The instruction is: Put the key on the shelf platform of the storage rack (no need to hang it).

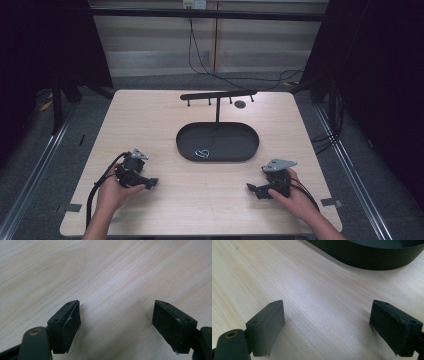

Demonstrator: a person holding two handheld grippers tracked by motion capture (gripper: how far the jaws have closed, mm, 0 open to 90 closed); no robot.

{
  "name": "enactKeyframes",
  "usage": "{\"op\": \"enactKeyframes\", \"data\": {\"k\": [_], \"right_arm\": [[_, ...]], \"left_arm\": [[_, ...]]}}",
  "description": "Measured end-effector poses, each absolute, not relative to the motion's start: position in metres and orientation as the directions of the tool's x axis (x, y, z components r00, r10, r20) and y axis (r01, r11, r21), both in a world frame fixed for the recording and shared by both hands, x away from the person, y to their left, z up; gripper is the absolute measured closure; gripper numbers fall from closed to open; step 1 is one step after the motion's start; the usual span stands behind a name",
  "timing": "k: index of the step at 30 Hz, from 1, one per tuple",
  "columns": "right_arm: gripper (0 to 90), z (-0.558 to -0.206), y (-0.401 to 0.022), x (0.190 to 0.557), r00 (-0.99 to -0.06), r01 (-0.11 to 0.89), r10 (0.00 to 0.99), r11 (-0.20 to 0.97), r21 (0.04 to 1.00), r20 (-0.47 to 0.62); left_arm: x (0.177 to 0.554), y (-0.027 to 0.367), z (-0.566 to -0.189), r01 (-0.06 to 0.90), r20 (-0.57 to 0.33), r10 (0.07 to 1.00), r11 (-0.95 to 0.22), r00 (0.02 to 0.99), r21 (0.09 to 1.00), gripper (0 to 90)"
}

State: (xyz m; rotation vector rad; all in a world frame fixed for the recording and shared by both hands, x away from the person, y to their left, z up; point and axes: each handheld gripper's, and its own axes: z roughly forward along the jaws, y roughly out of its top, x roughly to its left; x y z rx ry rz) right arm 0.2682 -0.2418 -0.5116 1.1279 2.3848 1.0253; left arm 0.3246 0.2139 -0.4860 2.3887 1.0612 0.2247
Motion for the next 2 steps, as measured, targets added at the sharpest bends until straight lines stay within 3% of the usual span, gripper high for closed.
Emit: {"op": "enactKeyframes", "data": {"k": [2], "right_arm": [[12.1, -0.5116, -0.2418, 0.2682, -0.642, 0.544, 0.766, 0.434, 0.718, 0.024]], "left_arm": [[0.3243, 0.2123, -0.4864, 0.639, -0.047, 0.726, -0.570, 0.686, 0.516, 22.3]]}}
